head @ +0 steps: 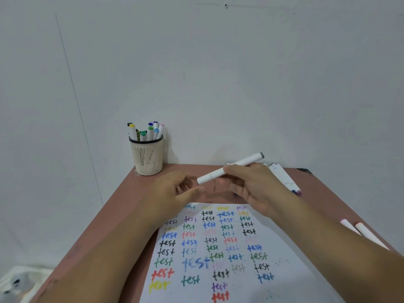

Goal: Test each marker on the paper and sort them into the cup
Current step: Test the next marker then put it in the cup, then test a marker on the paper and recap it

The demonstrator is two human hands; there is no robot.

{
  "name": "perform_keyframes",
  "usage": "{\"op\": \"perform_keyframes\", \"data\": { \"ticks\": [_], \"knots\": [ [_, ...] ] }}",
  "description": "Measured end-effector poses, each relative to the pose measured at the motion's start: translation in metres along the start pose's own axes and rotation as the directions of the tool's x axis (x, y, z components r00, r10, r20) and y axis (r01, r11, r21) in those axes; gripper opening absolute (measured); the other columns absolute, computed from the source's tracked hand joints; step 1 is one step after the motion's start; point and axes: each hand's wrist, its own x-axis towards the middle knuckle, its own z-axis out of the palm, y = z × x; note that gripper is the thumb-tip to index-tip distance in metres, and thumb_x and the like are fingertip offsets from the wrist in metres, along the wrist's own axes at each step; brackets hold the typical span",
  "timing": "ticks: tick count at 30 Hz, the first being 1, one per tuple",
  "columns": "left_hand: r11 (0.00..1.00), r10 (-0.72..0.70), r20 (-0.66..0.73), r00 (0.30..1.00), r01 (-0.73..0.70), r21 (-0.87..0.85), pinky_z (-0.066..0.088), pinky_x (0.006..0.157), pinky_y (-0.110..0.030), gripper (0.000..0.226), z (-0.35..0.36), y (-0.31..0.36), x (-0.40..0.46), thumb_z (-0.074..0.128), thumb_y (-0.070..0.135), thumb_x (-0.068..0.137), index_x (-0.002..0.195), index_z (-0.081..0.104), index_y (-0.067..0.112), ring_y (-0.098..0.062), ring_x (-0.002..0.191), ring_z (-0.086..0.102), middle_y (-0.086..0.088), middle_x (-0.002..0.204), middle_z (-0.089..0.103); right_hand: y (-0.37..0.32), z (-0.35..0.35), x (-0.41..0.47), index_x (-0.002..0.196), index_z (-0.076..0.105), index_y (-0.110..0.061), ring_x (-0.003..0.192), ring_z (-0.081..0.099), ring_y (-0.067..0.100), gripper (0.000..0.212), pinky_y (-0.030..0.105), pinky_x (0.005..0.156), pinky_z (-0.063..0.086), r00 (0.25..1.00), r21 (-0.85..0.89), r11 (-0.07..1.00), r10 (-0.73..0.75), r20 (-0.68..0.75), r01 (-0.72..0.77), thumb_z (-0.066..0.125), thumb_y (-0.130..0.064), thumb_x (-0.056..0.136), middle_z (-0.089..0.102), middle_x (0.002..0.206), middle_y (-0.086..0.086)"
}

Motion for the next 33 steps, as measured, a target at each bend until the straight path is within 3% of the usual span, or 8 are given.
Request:
{"op": "perform_keyframes", "data": {
  "ticks": [4,8,10,12,16,21,26,33],
  "knots": [
    [0.979,0.165,0.027,0.986,-0.167,0.121,0.051,0.07,-0.028,0.033,0.004,0.021,-0.003,0.062,0.055,0.089,0.117,0.066,0.038,-0.007,0.083,0.059,0.018,0.09,0.062,0.011,-0.001,-0.016,0.106,0.066,0.021,0.089,0.078,0.032,0.018,0.032,0.075,0.066,0.996,0.154,0.988,-0.043,0.072,0.032,0.066,0.006,0.095,0.073,0.108,0.034],
    [0.933,0.269,0.104,0.958,-0.285,0.219,0.037,0.071,-0.012,0.028,0.011,0.046,-0.001,0.052,0.044,0.099,0.118,0.065,0.027,0.002,0.082,0.052,0.021,0.089,0.058,0.016,-0.001,-0.034,0.096,0.072,0.01,0.086,0.076,0.029,0.01,0.032,0.078,0.064,0.988,0.077,0.992,-0.108,0.109,0.1,0.065,0.003,0.096,0.076,0.1,0.028],
    [0.939,0.246,0.154,0.957,-0.275,0.206,0.034,0.07,-0.011,0.024,0.012,0.057,-0.004,0.048,0.037,0.103,0.118,0.063,0.027,0.004,0.083,0.05,0.024,0.084,0.052,0.017,-0.002,-0.043,0.1,0.073,0.007,0.088,0.074,0.026,0.011,0.035,0.083,0.063,0.988,-0.019,0.991,-0.134,0.075,0.136,0.068,-0.002,0.095,0.077,0.098,0.022],
    [0.946,0.23,0.194,0.954,-0.266,0.187,0.036,0.072,-0.014,0.024,0.013,0.063,-0.01,0.043,0.038,0.105,0.121,0.06,0.029,0.004,0.083,0.051,0.024,0.081,0.049,0.018,-0.004,-0.05,0.099,0.078,-0.003,0.081,0.068,0.021,0.009,0.031,0.077,0.058,0.987,-0.105,0.981,-0.161,0.022,0.162,0.074,-0.007,0.092,0.074,0.087,0.012],
    [0.954,0.211,0.194,0.958,-0.245,0.172,0.048,0.074,-0.033,0.043,0.022,0.077,-0.026,0.027,0.057,0.103,0.116,0.058,0.029,-0.008,0.086,0.057,0.014,0.092,0.06,0.013,-0.011,-0.072,0.087,0.08,-0.009,0.069,0.054,0.015,0.004,0.032,0.071,0.045,0.98,-0.171,0.965,-0.198,0.01,0.197,0.076,-0.01,0.089,0.064,0.069,0.003],
    [0.962,0.191,0.169,0.967,-0.219,0.166,0.041,0.062,-0.021,0.037,0.021,0.103,-0.044,0.032,0.057,0.102,0.093,0.055,0.028,-0.011,0.073,0.052,0.009,0.074,0.052,0.003,-0.017,-0.102,0.08,0.08,-0.012,0.062,0.051,0.013,0.014,0.028,0.065,0.045,0.971,-0.192,0.952,-0.237,0.028,0.238,0.074,-0.004,0.09,0.063,0.064,0.0],
    [0.98,0.142,0.189,0.972,-0.165,0.115,0.042,0.064,-0.025,0.03,0.026,0.118,-0.064,0.029,0.062,0.101,0.085,0.046,0.042,-0.01,0.075,0.05,0.012,0.079,0.05,0.002,-0.026,-0.127,0.085,0.08,-0.008,0.062,0.054,0.012,0.009,0.025,0.063,0.047,0.968,-0.192,0.949,-0.249,0.026,0.25,0.074,-0.004,0.09,0.065,0.066,-0.001],
    [0.983,0.122,0.187,0.975,-0.145,0.115,0.041,0.065,-0.019,0.047,0.027,0.131,-0.079,0.028,0.071,0.091,0.104,0.059,0.037,-0.004,0.077,0.056,0.017,0.074,0.057,0.012,-0.037,-0.149,0.084,0.08,-0.006,0.07,0.06,0.021,0.012,0.028,0.064,0.052,0.968,-0.124,0.96,-0.249,0.023,0.25,0.072,-0.005,0.093,0.068,0.074,0.012]
  ]
}}
